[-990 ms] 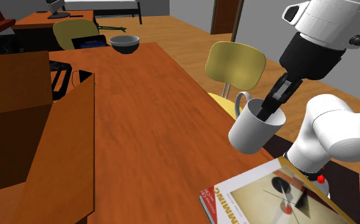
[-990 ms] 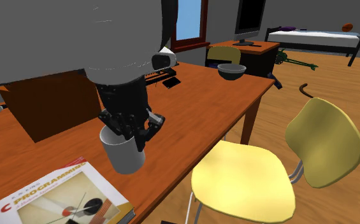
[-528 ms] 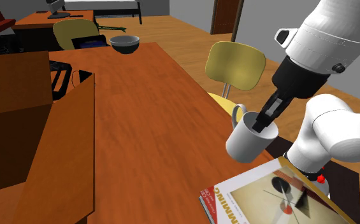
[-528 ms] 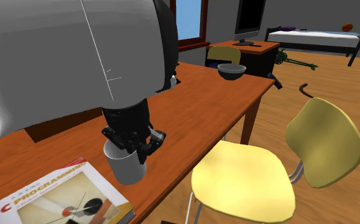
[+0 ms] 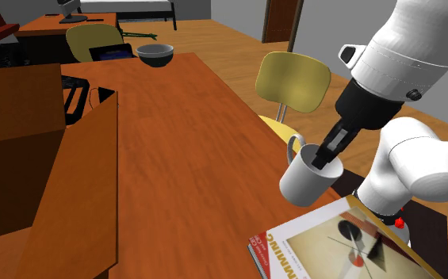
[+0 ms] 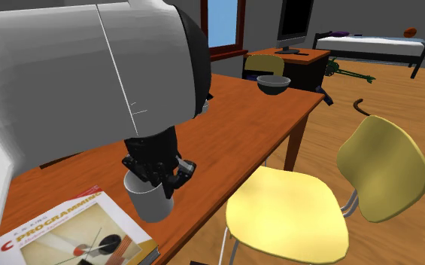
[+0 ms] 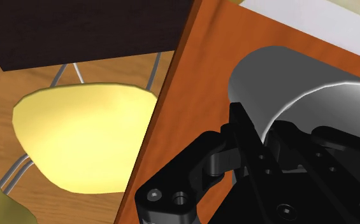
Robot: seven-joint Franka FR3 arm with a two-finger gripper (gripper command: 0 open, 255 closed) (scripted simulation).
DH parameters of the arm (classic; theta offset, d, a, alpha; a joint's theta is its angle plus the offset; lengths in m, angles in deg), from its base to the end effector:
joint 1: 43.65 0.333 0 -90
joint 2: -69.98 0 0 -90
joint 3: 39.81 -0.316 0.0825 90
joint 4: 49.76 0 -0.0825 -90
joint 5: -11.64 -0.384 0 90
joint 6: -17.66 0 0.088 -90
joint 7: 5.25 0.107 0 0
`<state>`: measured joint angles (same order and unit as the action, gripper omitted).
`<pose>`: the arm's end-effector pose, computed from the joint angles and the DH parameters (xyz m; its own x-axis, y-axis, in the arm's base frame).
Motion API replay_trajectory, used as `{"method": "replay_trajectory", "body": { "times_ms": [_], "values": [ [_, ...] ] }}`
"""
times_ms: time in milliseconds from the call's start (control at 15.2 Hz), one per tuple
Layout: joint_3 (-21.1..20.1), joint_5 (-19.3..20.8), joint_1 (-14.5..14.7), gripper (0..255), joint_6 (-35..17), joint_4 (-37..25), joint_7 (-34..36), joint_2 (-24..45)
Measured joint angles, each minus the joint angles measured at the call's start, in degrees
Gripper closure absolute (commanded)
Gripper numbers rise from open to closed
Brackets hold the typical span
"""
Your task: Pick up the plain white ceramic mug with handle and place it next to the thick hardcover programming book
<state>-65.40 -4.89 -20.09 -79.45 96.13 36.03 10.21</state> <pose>0.1407 0.2515 0.5478 0.9836 -0.0608 0.1695 -0.0576 -0.9981 -0.0239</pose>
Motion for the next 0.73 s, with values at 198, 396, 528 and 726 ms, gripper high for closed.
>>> {"method": "replay_trajectory", "body": {
  "times_ms": [198, 396, 528, 726],
  "values": [
    [0.0, 0.0, 0.0, 0, 0.0, 0.0, 0.0, 0.0],
    [0.0, 0.0, 0.0, 0, 0.0, 0.0, 0.0, 0.0],
    [0.2, 0.2, -0.2, 0, 0.7, -1.1, 0.1, 0.4],
    [1.5, 1.3, -0.6, 0, 5.0, -5.8, 0.2, 0.8]
  ]
}}
